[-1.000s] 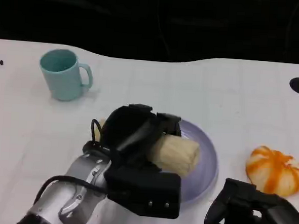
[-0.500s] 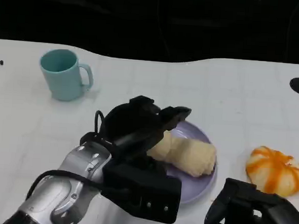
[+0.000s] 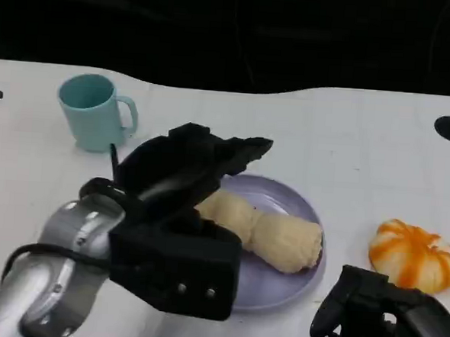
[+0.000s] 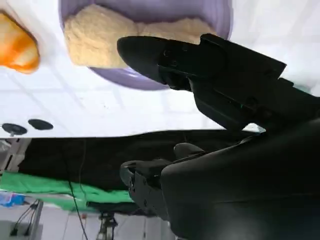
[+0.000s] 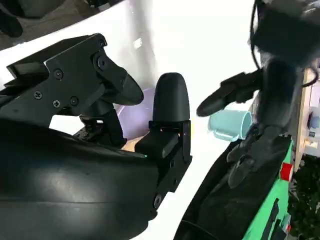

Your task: Grasp the towel on the left side of the plate with the left hand and place it into the plate.

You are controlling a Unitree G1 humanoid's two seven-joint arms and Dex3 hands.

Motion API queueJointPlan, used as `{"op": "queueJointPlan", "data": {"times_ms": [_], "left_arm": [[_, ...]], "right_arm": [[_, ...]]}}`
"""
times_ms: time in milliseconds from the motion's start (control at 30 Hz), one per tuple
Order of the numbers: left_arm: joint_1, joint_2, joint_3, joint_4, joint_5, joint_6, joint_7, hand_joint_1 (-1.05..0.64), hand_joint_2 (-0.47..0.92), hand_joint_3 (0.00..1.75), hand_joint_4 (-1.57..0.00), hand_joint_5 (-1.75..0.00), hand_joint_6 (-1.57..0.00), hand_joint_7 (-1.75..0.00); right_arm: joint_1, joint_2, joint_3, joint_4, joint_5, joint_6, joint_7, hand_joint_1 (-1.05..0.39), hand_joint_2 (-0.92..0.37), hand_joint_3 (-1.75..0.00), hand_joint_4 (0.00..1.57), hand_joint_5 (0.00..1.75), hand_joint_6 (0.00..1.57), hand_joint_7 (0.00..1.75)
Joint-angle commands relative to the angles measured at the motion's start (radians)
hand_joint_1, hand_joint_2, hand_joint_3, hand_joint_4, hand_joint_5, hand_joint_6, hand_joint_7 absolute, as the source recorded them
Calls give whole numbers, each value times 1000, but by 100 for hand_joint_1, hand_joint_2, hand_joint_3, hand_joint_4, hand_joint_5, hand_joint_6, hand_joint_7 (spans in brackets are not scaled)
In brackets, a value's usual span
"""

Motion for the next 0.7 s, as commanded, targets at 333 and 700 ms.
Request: {"op": "queueJointPlan", "data": {"times_ms": [333, 700], "left_arm": [[243, -4, 280, -205, -449, 45, -61, -45, 92, 15, -50, -67, -56, -12], [452, -148, 422, -357, -803, 219, 11, -7, 36, 136, -76, -130, -81, -88]], "right_arm": [[-1, -9, -5, -4, 3, 8, 3, -6, -58, -107, 73, 175, 65, 141], [-6, -7, -2, -6, 5, 16, 3, -6, -59, -107, 73, 175, 65, 141]]}}
